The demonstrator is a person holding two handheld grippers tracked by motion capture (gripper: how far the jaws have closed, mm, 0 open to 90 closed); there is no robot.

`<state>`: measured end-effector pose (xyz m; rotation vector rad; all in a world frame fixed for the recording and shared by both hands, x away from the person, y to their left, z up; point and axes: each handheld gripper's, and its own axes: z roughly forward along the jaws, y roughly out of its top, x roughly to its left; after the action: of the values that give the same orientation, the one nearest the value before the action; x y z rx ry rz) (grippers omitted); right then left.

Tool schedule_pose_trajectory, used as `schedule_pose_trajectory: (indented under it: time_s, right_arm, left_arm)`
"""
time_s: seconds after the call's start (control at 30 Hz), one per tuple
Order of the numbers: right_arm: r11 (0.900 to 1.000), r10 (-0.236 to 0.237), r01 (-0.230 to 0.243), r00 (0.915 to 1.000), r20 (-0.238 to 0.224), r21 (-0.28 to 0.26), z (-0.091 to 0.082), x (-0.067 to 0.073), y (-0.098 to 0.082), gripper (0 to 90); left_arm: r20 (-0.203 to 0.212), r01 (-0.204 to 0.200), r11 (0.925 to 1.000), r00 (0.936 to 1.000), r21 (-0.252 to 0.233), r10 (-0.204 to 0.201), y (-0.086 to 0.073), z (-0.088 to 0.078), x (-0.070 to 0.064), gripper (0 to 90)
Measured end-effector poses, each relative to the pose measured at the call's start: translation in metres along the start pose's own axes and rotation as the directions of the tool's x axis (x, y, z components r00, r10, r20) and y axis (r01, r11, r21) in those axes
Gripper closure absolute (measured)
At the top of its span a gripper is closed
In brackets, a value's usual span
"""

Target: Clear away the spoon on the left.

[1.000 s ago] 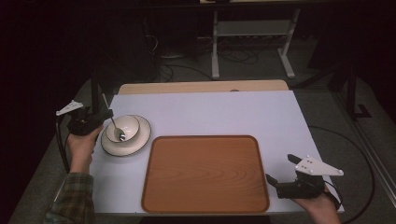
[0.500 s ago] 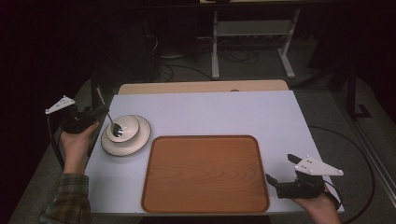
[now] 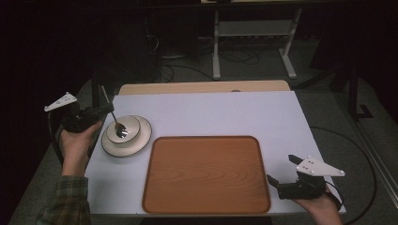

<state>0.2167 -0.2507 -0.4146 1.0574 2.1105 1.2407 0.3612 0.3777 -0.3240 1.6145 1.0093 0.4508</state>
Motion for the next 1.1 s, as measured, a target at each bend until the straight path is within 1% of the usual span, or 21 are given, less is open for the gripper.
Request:
schedule_pose_trajectory:
  time_s: [0.1, 0.23, 0.3, 0.37, 0.47, 0.53, 0.57, 0.63, 0.7, 0.73, 0.8, 0.93, 1.0, 1.1]
  right_arm:
    - [1.0, 0.001, -0.001, 1.0, 0.0, -0.001, -0.001, 0.0, 0.0, 0.0]
    - [1.0, -0.001, 0.001, 1.0, 0.003, -0.005, -0.001, -0.001, 0.0, 0.0]
    - [1.0, -0.001, 0.001, 1.0, 0.005, -0.005, -0.001, 0.0, 0.0, 0.0]
    - [1.0, 0.001, -0.001, 1.0, 0.007, -0.006, -0.002, 0.0, 0.001, 0.0]
    - [1.0, -0.001, 0.001, 1.0, 0.007, -0.006, -0.001, 0.001, 0.001, 0.0]
    - [1.0, -0.002, 0.002, 1.0, 0.006, -0.006, -0.001, 0.001, 0.001, 0.0]
    - [1.0, -0.002, 0.002, 1.0, 0.006, -0.007, -0.001, 0.0, 0.001, 0.0]
    - [1.0, -0.001, 0.001, 1.0, 0.007, -0.008, -0.002, 0.0, 0.001, 0.0]
    - [1.0, 0.0, 0.0, 1.0, 0.009, -0.01, -0.002, 0.0, 0.001, 0.0]
    - [1.0, -0.001, 0.001, 0.9999, 0.011, -0.011, -0.002, 0.0, 0.001, 0.0]
    - [1.0, 0.0, 0.001, 0.9999, 0.013, -0.013, -0.003, -0.001, 0.001, 0.0]
    - [1.0, -0.003, 0.003, 0.9999, 0.012, -0.015, -0.003, 0.0, 0.001, 0.0]
    - [1.0, -0.004, 0.004, 0.9999, 0.009, -0.013, -0.003, 0.001, 0.001, 0.0]
    - [1.0, -0.004, 0.005, 1.0, 0.006, -0.011, -0.002, 0.001, 0.001, 0.0]
  left_arm:
    - [0.014, -0.002, 1.0, 0.9999, 0.007, 0.002, 0.001, 0.0, -0.005, 88.9]
    - [0.026, -0.019, 0.9995, 0.9995, 0.026, 0.019, 0.004, 0.0, -0.012, 89.0]
    - [0.036, -0.028, 0.9992, 0.999, 0.028, 0.027, 0.006, 0.0, -0.017, 89.0]
    - [0.052, -0.029, 0.9992, 0.9982, 0.028, 0.028, 0.007, -0.001, -0.023, 89.0]
    - [0.074, -0.052, 0.9979, 0.996, 0.038, 0.049, 0.01, -0.001, -0.035, 89.1]
    - [0.089, -0.074, 0.9962, 0.9936, 0.046, 0.07, 0.012, -0.001, -0.044, 89.1]
    - [0.103, -0.091, 0.9942, 0.9911, 0.056, 0.085, 0.012, 0.0, -0.05, 89.0]
    - [0.115, -0.111, 0.9918, 0.988, 0.064, 0.103, 0.013, 0.002, -0.058, 89.1]
    - [0.128, -0.123, 0.99, 0.9853, 0.069, 0.113, 0.012, 0.002, -0.065, 89.1]
    - [0.139, -0.131, 0.9889, 0.9829, 0.071, 0.12, 0.011, 0.003, -0.068, 89.1]
    - [0.152, -0.147, 0.9855, 0.9795, 0.085, 0.133, 0.008, 0.004, -0.076, 89.1]
    - [0.191, -0.151, 0.9838, 0.9729, 0.096, 0.131, 0.002, 0.007, -0.085, 89.1]
    - [0.208, -0.167, 0.9806, 0.9677, 0.103, 0.143, -0.003, 0.009, -0.091, 89.0]
    - [0.234, -0.177, 0.9767, 0.9613, 0.121, 0.145, -0.009, 0.013, -0.097, 89.0]
